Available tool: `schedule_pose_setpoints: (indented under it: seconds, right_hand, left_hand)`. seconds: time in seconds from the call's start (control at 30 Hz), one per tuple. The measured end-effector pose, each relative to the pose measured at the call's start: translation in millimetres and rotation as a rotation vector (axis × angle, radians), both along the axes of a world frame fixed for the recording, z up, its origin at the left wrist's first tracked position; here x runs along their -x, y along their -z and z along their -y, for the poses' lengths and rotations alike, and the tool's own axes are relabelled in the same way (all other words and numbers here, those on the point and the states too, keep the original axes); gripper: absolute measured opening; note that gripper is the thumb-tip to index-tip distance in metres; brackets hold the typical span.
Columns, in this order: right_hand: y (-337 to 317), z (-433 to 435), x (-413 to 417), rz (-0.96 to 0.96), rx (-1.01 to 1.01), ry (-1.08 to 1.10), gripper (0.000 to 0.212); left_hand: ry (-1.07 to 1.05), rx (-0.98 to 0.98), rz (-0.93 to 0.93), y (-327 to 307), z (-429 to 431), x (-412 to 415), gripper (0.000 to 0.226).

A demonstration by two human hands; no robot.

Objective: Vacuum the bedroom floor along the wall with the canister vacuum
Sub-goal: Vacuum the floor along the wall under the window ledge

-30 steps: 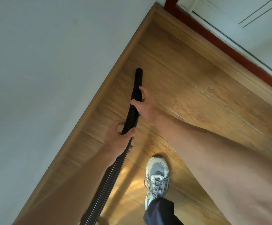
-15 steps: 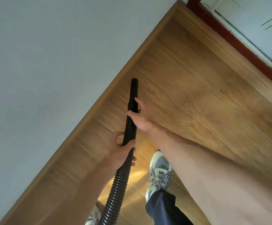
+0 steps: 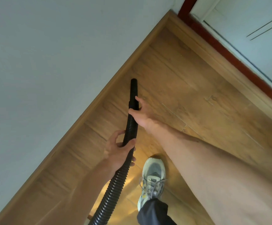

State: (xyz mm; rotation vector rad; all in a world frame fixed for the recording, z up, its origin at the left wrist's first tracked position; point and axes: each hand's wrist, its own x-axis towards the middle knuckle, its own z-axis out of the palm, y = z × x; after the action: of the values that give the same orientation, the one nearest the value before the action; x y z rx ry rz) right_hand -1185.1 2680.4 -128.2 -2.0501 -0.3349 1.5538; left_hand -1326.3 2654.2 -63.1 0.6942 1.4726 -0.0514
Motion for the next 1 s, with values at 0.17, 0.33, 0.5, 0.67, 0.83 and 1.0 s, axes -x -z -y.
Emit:
schedule_pose_setpoints:
  seconds: [0.17,0.33,0.5,0.67,0.83,1.0]
  right_hand:
    - [4,-19,-36,0.005,-0.006,-0.018,0.070]
    - [11,-30,-58,-0.035,-0.031,0.024,0.070]
    - [17,-37,-88,0.003,-0.044,0.033,0.072]
    - [18,-31,-119,0.060,-0.039,0.104,0.074]
    - [11,-17,-131,0.080,0.006,0.182,0.073]
    - [13,-21,-119,0.071,0.007,0.125,0.072]
  left_hand:
    - [0.058,-0.053,0.012,5,-22,-24,0.041]
    - [0.083,-0.056,0.023,14,-38,-45,0.038]
    - [0.103,-0.042,0.062,23,-46,-74,0.039]
    - [0.154,-0.021,0.107,20,-51,-107,0.043]
    - [0.209,-0.009,0.105,19,-44,-123,0.042]
    - [0.190,0.007,0.093,21,-44,-109,0.042]
